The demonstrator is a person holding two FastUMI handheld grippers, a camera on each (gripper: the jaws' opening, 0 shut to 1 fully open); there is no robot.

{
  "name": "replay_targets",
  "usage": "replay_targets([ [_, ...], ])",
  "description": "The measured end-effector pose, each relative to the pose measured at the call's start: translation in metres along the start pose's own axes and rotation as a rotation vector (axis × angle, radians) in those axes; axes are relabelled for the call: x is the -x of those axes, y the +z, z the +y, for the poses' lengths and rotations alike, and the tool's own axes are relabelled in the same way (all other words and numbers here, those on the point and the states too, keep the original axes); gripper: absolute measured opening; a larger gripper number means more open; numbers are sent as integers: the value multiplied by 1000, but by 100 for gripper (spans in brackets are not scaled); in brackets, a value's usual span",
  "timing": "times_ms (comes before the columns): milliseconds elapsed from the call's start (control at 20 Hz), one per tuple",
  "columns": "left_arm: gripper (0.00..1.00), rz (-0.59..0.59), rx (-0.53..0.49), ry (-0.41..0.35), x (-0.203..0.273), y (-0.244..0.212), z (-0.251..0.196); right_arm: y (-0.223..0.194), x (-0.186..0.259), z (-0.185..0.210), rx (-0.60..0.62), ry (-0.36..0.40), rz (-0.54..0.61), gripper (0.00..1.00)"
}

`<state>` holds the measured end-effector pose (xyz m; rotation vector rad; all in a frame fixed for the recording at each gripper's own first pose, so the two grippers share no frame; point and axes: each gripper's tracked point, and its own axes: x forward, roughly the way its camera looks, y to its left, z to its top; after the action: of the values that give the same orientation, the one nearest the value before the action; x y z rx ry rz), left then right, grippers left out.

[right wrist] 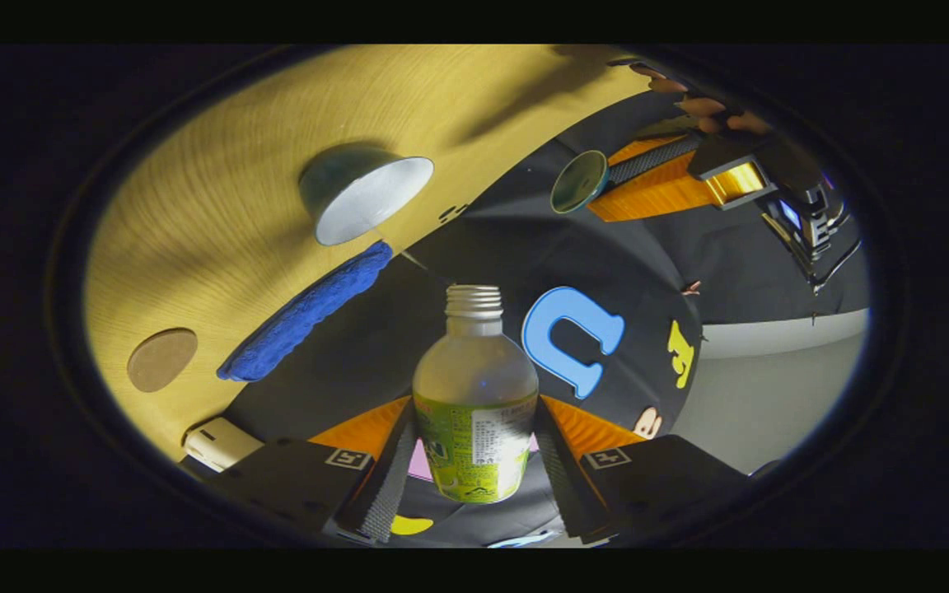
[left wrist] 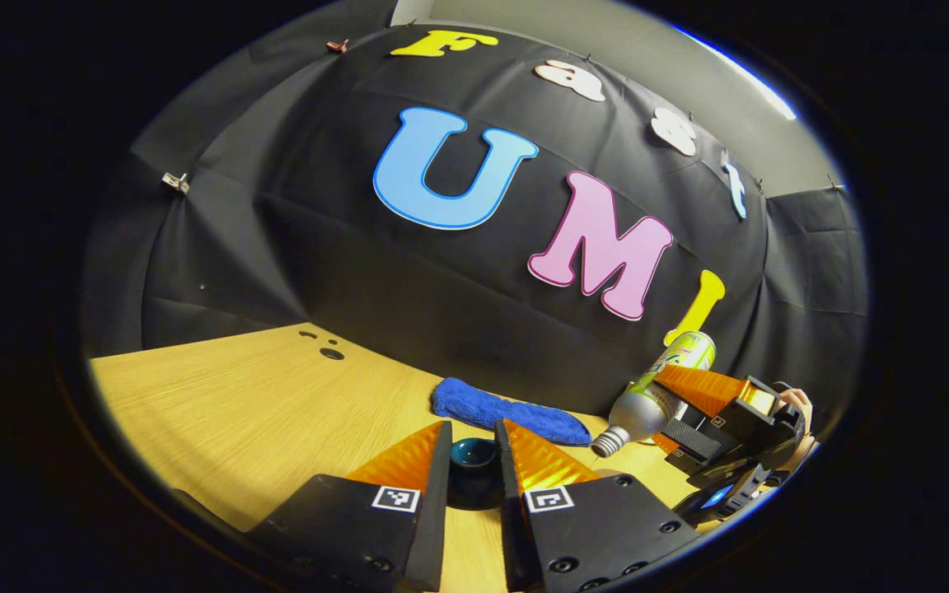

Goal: Open the teacup lid with one hand, grasp the water bottle and pour water into the teacup with the other hand; after pouring, place the water bottle on the coaster and then close the teacup lid.

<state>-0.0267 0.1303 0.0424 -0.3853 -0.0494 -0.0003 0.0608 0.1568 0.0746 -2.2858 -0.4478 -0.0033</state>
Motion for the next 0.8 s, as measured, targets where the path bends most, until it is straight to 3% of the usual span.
replay_targets([
  [100,32,-3,-1,1,0,1,0,3,1,19,-176,89,4,78],
  [200,32,-7,-4,9,1,2,1,11,7,43,-463,200,18,78],
  [400,32,-10,5,12,0,1,1,35,17,69,-1060,345,93,80],
  [550,32,-8,12,7,-1,1,1,32,17,67,-1461,320,129,78],
  [800,32,-1,9,5,-2,-2,0,-20,20,72,-2045,233,154,78],
])
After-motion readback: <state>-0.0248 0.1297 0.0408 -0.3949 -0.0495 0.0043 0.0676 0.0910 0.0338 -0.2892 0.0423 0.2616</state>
